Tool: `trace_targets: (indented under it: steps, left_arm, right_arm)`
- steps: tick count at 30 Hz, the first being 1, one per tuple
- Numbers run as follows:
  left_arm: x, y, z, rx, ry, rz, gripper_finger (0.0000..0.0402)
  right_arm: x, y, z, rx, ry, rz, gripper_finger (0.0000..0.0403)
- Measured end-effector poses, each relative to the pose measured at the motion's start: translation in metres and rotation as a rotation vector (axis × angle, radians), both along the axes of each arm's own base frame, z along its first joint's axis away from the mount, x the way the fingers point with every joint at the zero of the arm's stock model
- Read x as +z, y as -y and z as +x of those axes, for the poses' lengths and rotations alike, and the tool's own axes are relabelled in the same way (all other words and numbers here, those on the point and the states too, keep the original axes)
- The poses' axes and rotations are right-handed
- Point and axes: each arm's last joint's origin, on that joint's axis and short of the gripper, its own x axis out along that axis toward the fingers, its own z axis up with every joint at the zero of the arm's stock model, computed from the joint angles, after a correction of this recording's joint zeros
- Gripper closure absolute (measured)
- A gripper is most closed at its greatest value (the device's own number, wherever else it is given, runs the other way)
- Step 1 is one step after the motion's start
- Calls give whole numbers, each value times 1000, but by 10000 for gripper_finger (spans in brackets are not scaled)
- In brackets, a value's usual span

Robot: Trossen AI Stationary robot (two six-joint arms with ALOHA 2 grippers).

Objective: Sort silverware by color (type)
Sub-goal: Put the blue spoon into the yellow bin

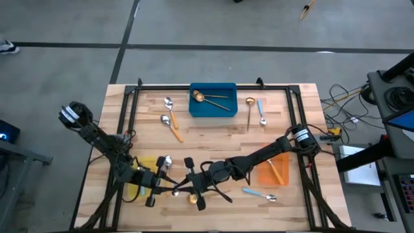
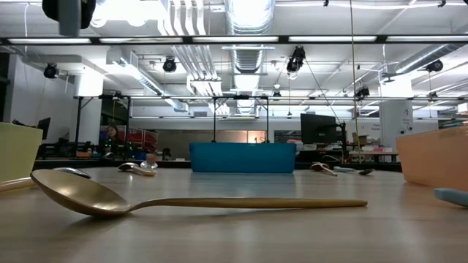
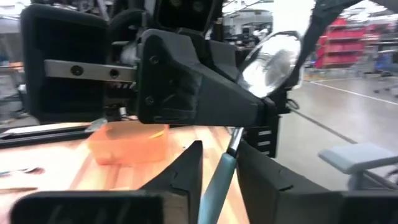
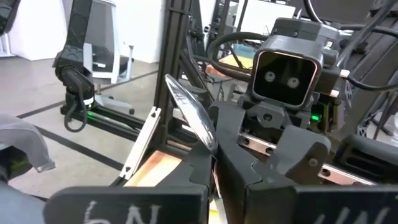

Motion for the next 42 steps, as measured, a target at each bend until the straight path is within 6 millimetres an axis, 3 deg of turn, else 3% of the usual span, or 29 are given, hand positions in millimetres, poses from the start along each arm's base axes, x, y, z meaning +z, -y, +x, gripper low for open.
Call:
trace_targets:
  steps: [8,15,22,37,42]
  left_arm:
    - [-2,-2,0,85,-12,44,261]
    - [-5,-4,1,148,-35,75,233]
    - [-5,-6,1,211,-37,118,226]
    - [-9,-14,-1,487,-77,156,233]
    - [-9,-14,-1,489,-76,147,233]
  right_arm:
    - [-4,2,0,-66,-48,-21,394]
    - [-4,3,0,-108,-46,-23,394]
    - [-3,4,0,-155,-47,-18,394]
    - [0,7,-5,-614,-31,-24,394]
    - [4,10,-11,-636,-36,-64,394]
